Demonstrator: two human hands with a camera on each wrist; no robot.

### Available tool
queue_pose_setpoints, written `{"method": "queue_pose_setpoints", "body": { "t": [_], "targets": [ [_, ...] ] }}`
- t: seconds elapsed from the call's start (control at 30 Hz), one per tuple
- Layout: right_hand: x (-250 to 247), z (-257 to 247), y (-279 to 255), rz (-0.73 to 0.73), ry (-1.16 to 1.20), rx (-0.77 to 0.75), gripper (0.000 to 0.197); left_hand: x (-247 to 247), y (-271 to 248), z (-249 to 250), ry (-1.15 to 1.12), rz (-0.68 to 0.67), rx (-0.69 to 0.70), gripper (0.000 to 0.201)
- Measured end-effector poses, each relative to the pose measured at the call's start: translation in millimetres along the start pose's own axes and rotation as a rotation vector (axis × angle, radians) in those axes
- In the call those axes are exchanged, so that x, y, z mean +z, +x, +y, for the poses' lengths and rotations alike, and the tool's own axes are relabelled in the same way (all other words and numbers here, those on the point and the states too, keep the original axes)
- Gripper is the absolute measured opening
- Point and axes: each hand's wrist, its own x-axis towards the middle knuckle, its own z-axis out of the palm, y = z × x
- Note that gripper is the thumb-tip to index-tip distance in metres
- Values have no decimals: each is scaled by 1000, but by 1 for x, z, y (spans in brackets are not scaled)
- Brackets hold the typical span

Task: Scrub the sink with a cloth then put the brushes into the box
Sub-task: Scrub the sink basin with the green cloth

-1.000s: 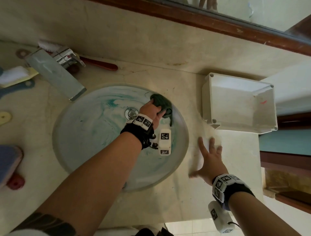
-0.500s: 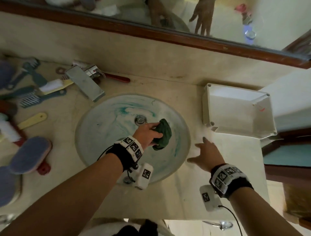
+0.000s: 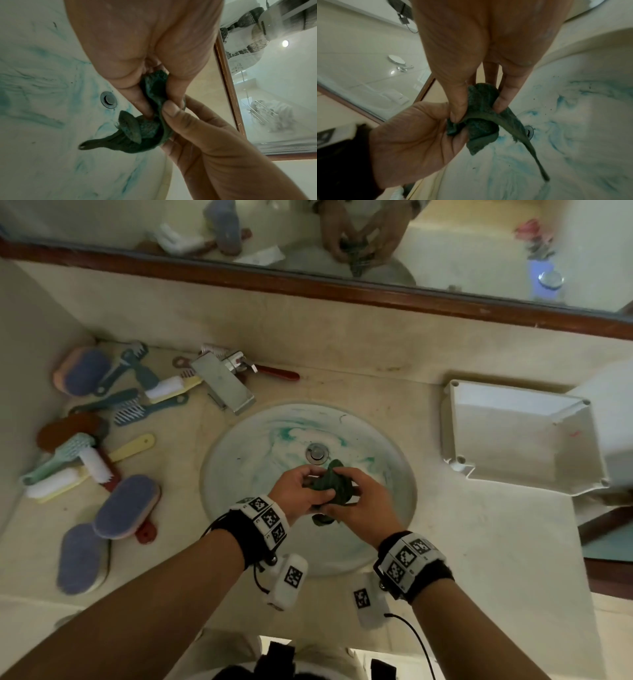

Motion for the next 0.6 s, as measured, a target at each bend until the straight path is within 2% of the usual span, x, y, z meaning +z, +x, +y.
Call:
{"method": "queue_pose_setpoints", "body": {
  "t": [0.1,0.17,0.23,0.37,0.43,0.5,0.6],
  "targets": [
    [14,-1,5,54,8,14,49,-10,-2,5,52,-41,-21,27],
    [20,-2,11,99,84,81,42,-21,2,17,197,-88,-16,31],
    [25,3,18,169,189,186,40,-39,11,33,485,-101,51,38],
    [35,15,25,341,484,439,35,-96,31,69,1274,2,256,48],
    [39,18,30,429,593,541,34,-125,39,82,1526,0,293,56],
    [43,18,38,492,689,607,36,-147,44,92,1723,16,263,67],
    [47,13,56,574,770,668,47,-174,46,96,1891,40,115,88]
  ]
}}
